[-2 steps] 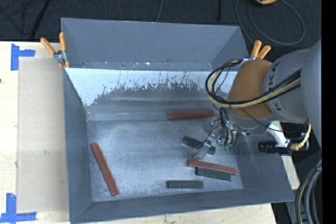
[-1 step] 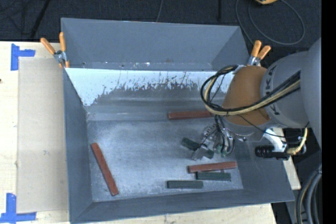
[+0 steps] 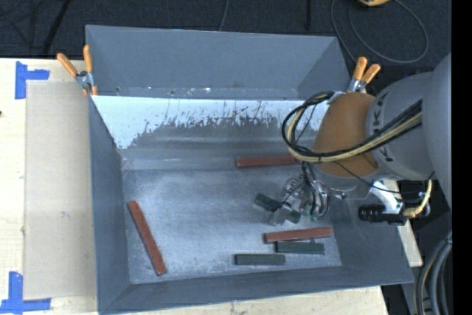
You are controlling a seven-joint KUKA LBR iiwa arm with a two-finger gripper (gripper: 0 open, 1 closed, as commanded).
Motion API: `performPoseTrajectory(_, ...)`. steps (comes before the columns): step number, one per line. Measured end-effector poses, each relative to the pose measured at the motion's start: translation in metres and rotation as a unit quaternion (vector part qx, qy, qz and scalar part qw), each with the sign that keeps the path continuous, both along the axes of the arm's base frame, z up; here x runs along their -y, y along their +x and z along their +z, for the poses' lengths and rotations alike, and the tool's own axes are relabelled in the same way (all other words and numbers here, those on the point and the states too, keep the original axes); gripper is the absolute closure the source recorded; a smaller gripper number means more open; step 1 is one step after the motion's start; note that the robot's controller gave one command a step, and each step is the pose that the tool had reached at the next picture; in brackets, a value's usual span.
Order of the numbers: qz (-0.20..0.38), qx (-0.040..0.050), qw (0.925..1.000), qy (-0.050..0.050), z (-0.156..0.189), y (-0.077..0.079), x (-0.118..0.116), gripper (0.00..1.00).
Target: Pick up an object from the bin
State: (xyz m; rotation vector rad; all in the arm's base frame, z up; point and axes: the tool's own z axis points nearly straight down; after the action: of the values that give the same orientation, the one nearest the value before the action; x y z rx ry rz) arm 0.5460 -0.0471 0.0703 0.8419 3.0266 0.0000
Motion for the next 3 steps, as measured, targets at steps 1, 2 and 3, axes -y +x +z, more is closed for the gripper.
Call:
performPoseTrajectory(1,0.0,-0.0024,1.0,0.0,0.004,-0.001,0.0,1.0)
performPoseTrajectory(2,0.0,-0.0041,1.0,0.0,0.023,-0.003,0.0,1.0)
performPoseTrajectory(3,0.0,-0.0008,1.0,0.0,0.039,-0.001,0.001,1.0)
